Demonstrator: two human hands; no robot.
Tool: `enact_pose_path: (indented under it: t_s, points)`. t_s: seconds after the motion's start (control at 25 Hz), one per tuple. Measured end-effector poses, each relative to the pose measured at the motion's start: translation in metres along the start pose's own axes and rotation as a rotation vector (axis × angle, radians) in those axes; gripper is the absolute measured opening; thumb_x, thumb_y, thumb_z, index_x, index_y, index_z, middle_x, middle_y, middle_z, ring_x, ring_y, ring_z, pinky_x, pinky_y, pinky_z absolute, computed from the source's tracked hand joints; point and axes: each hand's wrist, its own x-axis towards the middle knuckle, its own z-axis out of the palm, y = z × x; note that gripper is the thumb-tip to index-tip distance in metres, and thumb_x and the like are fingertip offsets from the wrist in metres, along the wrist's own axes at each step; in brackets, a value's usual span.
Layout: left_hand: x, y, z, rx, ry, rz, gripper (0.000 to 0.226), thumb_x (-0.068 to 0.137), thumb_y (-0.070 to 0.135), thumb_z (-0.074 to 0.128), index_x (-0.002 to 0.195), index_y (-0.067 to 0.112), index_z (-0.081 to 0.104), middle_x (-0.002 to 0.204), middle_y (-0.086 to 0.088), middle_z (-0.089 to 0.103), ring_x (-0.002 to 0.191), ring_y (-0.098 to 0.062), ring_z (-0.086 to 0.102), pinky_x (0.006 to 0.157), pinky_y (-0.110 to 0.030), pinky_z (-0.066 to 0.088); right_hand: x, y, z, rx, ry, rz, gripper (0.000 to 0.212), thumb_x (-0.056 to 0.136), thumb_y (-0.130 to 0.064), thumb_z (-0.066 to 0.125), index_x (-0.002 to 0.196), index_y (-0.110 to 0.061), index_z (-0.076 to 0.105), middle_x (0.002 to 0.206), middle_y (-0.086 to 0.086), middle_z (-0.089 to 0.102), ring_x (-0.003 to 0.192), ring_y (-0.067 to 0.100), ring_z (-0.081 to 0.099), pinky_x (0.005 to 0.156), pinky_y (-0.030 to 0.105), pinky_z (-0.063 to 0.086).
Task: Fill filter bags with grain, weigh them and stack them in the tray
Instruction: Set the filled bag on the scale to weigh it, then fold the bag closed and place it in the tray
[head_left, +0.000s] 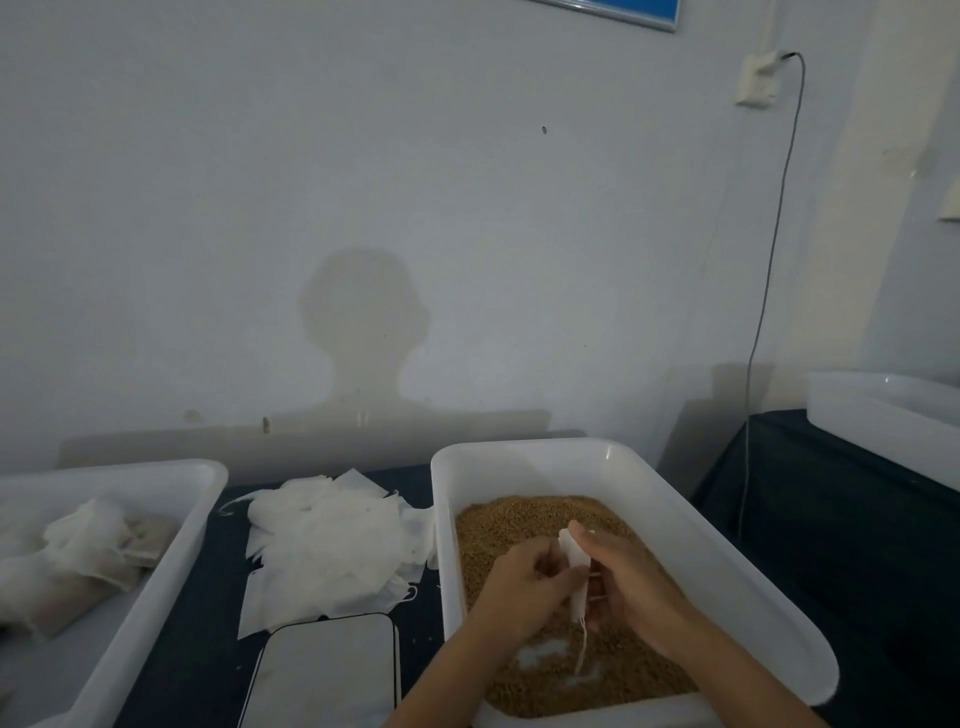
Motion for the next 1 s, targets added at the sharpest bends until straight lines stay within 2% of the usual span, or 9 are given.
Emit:
enact_pose_path:
  t_s: [0.12,0.28,0.36,0.44,0.52,0.68,0.84,1.0]
  points:
    - [-0.0021,-0.0006,0.0028,0.098,0.047,0.047,0.025,0.083,0.033,0.067,0.071,0.022,0.049,0.069,0.01,0.051,0.064,-0.009,0.048,0.065,-0.028,0.043,0.0005,0.0009,-0.0019,0.019,0.006,-0.002,0.046,0.086,-0.043,0.056,0.097,0.001,0.062,0.071,0.015,0.057,0.052,0.021,0.055,0.042,0.026,0.043]
    - [-0.0008,-0.0037,0.002,0.134,0.101,0.091,0.017,0.085,0.025,0.062,0.07,0.024,0.054,0.068,0.009,0.056,0.065,-0.011,0.054,0.068,-0.032,0.05,0.0018,0.0024,-0.0027,0.031,0.009,0.011,0.044,0.084,-0.043,0.059,0.097,-0.001,0.062,0.07,0.012,0.06,0.054,0.02,0.057,0.042,0.026,0.043]
    - [-0.0019,-0.0041,0.0026,0.193,0.13,0.13,0.015,0.083,0.031,0.062,0.071,0.026,0.055,0.068,0.012,0.058,0.064,-0.002,0.054,0.064,-0.022,0.048,0.004,0.0034,-0.0039,0.028,0.027,0.007,0.047,0.084,-0.041,0.06,0.1,0.003,0.062,0.069,0.011,0.058,0.053,0.019,0.056,0.041,0.026,0.044]
    - [-0.0038,-0.0048,0.0043,0.25,0.145,0.172,0.016,0.081,0.038,0.062,0.073,0.026,0.055,0.069,0.013,0.058,0.065,-0.001,0.055,0.063,-0.016,0.045,0.0061,0.0054,-0.0054,0.003,0.053,0.001,0.051,0.085,-0.04,0.06,0.104,0.007,0.061,0.07,0.012,0.056,0.053,0.018,0.055,0.041,0.025,0.044]
    - [-0.0041,-0.0061,0.0048,0.268,0.153,0.189,0.014,0.081,0.034,0.061,0.071,0.027,0.055,0.068,0.013,0.06,0.066,-0.002,0.057,0.064,-0.017,0.046,0.0066,0.007,-0.0056,0.001,0.055,0.003,0.05,0.086,-0.04,0.06,0.102,0.007,0.061,0.072,0.014,0.055,0.052,0.018,0.054,0.04,0.025,0.044]
    - [-0.0027,-0.0072,0.0055,0.266,0.163,0.182,0.015,0.085,0.027,0.055,0.073,0.019,0.059,0.07,0.007,0.063,0.061,-0.007,0.056,0.065,-0.029,0.051,0.0054,0.0058,-0.0052,0.017,0.03,0.012,0.044,0.084,-0.043,0.06,0.094,-0.001,0.064,0.068,0.012,0.056,0.052,0.017,0.055,0.041,0.025,0.043]
    - [-0.0046,-0.0062,0.0062,0.332,0.181,0.187,0.017,0.083,0.039,0.059,0.074,0.025,0.058,0.068,0.012,0.061,0.063,-0.003,0.056,0.059,-0.017,0.044,0.0058,0.0077,-0.0082,0.007,0.007,0.005,0.053,0.086,-0.044,0.058,0.103,0.007,0.061,0.072,0.014,0.056,0.054,0.018,0.056,0.042,0.026,0.044]
    - [-0.0048,-0.005,0.0062,0.357,0.194,0.172,0.016,0.084,0.033,0.056,0.071,0.024,0.055,0.062,0.012,0.056,0.057,-0.003,0.052,0.056,-0.015,0.041,0.0047,0.0071,-0.0085,0.019,-0.004,0.013,0.044,0.09,-0.041,0.056,0.094,0.002,0.062,0.072,0.015,0.054,0.055,0.019,0.057,0.042,0.026,0.044]
